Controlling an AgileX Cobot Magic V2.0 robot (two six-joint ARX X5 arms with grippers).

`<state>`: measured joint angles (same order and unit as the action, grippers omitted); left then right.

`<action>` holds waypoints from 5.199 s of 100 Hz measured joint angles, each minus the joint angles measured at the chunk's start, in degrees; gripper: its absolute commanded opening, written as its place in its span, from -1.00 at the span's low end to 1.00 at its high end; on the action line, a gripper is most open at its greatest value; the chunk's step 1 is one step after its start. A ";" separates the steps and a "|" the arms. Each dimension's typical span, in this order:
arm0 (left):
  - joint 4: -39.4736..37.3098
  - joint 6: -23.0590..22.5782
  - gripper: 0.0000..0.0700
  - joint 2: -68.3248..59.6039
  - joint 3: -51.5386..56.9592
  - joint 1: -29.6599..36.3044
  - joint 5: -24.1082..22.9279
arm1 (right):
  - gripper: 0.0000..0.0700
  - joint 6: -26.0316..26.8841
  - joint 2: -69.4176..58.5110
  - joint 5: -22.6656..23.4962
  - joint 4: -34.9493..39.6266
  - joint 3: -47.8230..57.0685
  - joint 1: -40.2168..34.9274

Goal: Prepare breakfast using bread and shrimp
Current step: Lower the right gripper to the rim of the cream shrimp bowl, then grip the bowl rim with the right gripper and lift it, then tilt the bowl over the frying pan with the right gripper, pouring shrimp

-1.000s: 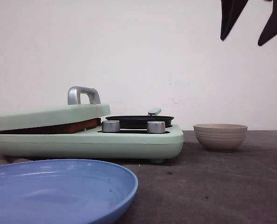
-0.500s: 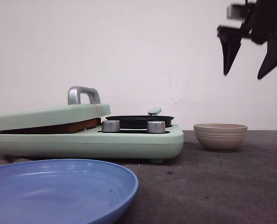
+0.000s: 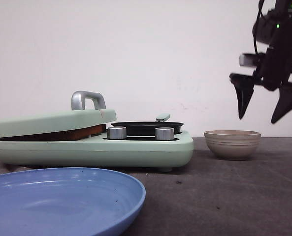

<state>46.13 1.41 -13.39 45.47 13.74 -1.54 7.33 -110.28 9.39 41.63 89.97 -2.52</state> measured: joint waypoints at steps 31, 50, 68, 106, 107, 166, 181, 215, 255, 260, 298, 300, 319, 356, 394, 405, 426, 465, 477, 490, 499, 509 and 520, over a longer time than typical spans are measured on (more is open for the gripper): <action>-0.02 0.00 0.00 0.00 0.00 0.00 -0.02 | 0.35 0.02 -3.96 2.75 -1.51 0.00 0.26; -0.02 0.00 0.00 0.00 0.00 0.00 -0.02 | -0.04 0.02 -5.05 2.82 -1.68 0.00 0.26; -0.02 0.00 0.00 0.00 0.00 0.00 -0.02 | -0.30 -0.02 -5.05 2.75 -1.97 0.00 0.26; -0.02 0.00 0.00 0.00 0.00 0.00 0.00 | -0.56 -0.02 -5.75 2.62 -0.77 0.00 0.26; -0.02 0.00 0.00 0.00 0.00 0.00 0.00 | -0.61 -0.02 -5.86 2.62 -0.66 0.00 0.26; -0.04 0.00 0.00 0.00 0.00 0.00 -0.02 | -1.00 0.17 -7.63 3.08 -0.96 0.35 0.22; -0.04 0.00 0.00 0.00 0.00 0.00 -0.02 | -1.00 0.15 -7.10 4.17 -1.18 0.35 0.22; -0.04 0.00 0.00 0.00 0.00 0.00 -0.02 | -1.00 0.28 -1.99 7.04 -1.64 0.33 0.22; -0.04 0.00 0.00 0.00 0.00 0.00 -0.02 | -1.00 3.10 3.54 17.99 -5.05 0.35 -0.59; -0.02 0.00 0.00 0.00 0.00 0.00 -0.02 | -1.00 3.74 3.58 18.71 -6.05 0.35 -1.22; 0.44 0.22 0.00 0.00 0.00 0.00 -0.02 | -1.00 5.55 3.61 18.16 -20.50 0.33 -9.73; 0.63 0.24 0.00 0.00 0.00 0.00 -0.02 | -1.00 5.55 3.63 17.75 -21.53 0.33 -10.29; 2.23 0.50 0.00 0.00 0.00 0.00 -0.02 | -1.00 4.37 3.63 9.33 -29.75 0.33 -15.65; 3.21 0.70 0.00 0.00 0.00 0.00 -0.02 | -1.00 -18.51 3.63 -17.20 -40.50 0.33 -25.31; 3.21 0.70 0.00 0.00 0.00 0.00 -0.02 | -1.00 -40.11 3.63 -37.31 -54.40 0.33 -29.81; 3.21 0.70 0.00 0.00 0.00 0.00 -0.02 | -1.00 -42.42 3.63 -38.12 -57.44 0.33 -30.05; 3.23 0.70 0.00 0.00 0.00 0.00 -0.02 | -1.00 -45.05 3.63 -40.39 -62.01 0.33 -30.86; 4.68 0.68 0.00 0.00 0.00 0.00 -0.02 | -1.00 -41.99 3.65 -46.75 -66.12 -0.13 -32.04; 4.70 0.61 0.00 0.00 0.00 0.00 -0.02 | -1.00 -40.61 3.65 -46.71 -68.08 -1.44 -32.87; 4.81 -0.22 0.00 0.00 0.00 0.00 -0.02 | -1.00 -40.48 3.74 -46.66 -74.64 -6.25 -33.92; 4.87 -0.63 0.00 0.00 0.00 0.00 -0.02 | -1.00 -41.09 3.74 -46.58 -79.58 -11.02 -34.23; 4.87 -0.92 0.00 0.00 0.00 0.00 -0.02 | -1.00 -42.56 3.74 -45.38 -85.64 -16.31 -34.38; 4.87 -1.53 0.00 0.00 0.00 0.00 -0.02 | -1.00 -44.48 3.74 -45.18 -92.30 -21.03 -34.73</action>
<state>51.00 -0.12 -13.39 45.47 13.74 -1.56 -37.15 -106.54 -35.79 -50.68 68.95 -37.26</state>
